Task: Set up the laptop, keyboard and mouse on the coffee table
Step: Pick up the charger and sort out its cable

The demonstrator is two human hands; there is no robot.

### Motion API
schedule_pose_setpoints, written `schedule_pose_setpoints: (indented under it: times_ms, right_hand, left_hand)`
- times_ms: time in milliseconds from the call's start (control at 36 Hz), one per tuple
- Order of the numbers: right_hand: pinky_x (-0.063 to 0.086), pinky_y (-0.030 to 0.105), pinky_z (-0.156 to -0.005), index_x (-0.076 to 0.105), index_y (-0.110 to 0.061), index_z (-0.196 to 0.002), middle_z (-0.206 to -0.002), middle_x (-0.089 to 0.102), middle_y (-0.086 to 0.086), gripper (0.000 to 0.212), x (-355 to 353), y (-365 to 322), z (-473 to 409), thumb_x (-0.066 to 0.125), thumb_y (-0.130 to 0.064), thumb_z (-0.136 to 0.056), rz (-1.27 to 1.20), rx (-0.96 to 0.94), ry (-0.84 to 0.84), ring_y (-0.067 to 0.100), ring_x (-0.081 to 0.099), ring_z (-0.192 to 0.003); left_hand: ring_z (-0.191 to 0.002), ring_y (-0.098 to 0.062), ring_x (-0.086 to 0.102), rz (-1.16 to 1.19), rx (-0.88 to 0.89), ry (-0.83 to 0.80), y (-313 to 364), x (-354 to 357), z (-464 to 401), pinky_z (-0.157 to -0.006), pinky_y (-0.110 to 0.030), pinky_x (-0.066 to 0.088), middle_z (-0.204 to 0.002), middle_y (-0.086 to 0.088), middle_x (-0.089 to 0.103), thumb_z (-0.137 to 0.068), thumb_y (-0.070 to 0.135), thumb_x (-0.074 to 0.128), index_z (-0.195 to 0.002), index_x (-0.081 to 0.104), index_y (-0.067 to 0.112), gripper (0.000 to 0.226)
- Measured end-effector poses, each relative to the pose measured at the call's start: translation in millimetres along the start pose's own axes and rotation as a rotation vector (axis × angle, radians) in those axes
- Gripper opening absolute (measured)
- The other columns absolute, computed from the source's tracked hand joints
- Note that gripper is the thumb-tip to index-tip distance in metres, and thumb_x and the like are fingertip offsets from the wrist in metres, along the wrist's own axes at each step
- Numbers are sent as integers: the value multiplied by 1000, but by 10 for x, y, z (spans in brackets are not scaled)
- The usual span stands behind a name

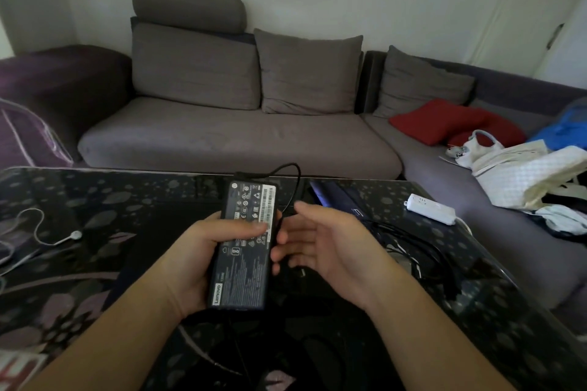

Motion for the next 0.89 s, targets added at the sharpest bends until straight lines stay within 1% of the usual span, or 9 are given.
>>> schedule_pose_setpoints:
  times_ms: [167,361,445,500,639,722,806,861,889]
  right_hand:
    - [48,47,-81,77,-6,-91,-64,63,8,21,110,105,-58,72,-25,-98,-49,66,254,27,60,-62]
    - [60,33,-61,62,-10,-86,-73,71,12,20,-81,-80,-30,50,-9,-103,-417,-121,326,22,66,-60]
    - [39,23,-40,58,-15,-93,-62,51,1,16,-237,-172,45,47,-15,-105,-615,-246,209,13,43,-43]
    - [21,24,-42,63,-16,-104,-58,37,-3,15,-323,-209,102,49,-18,-104,-665,-334,148,10,26,-41]
    - [12,29,-47,78,-10,-106,-48,36,-2,33,-293,-113,89,48,-22,-105,-459,-267,106,8,21,-34]
    - [8,26,-46,76,-10,-119,-80,62,10,35,-74,24,23,45,-24,-111,-134,-174,158,7,21,-38]
    - [26,16,-37,73,-9,-119,-88,67,4,24,199,115,56,59,-23,-106,18,-133,134,3,41,-38]
    - [55,17,-60,74,-16,-117,-91,79,-3,23,325,163,97,77,-20,-95,29,-131,63,8,75,-70]
    - [60,22,-75,74,-19,-118,-100,82,-1,31,340,182,101,84,-18,-88,72,-136,63,11,79,-89]
  left_hand:
    - [-79,-37,71,-74,8,-25,-35,62,-5,-70,-42,62,-93,-27,71,-75,10,73,-102,78,5,27]
    - [-109,-42,74,26,-10,140,-70,77,-48,-99,-55,58,-119,-30,73,-84,6,74,-121,70,-4,39]
    - [-99,-34,76,161,18,241,-41,50,-54,-100,-52,54,-114,-20,76,-87,11,67,-123,70,-1,38]
    - [-91,-29,74,241,35,273,-24,1,-54,-98,-48,54,-109,-15,76,-87,13,66,-123,70,2,38]
    - [-103,-29,74,378,72,287,-8,-14,-71,-101,-46,52,-120,-16,75,-86,18,66,-121,70,0,39]
    - [-121,-29,70,346,67,294,-40,42,-87,-111,-46,47,-129,-17,73,-90,23,65,-116,76,1,36]
    - [-122,-32,67,259,-3,253,-64,176,-67,-111,-50,48,-132,-19,71,-95,37,61,-119,80,10,40]
    - [-114,-35,71,209,-15,238,-65,256,-46,-99,-49,57,-131,-22,71,-95,42,62,-125,77,14,44]
    - [-107,-34,73,178,-7,236,-62,289,-37,-90,-47,62,-128,-22,72,-94,43,64,-126,76,15,44]
Point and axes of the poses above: each hand's wrist, its own z-axis away from the middle knuckle, its own x-axis out of the palm, y = z × x, the point moved 1 cm from there along -z, towards the middle knuckle
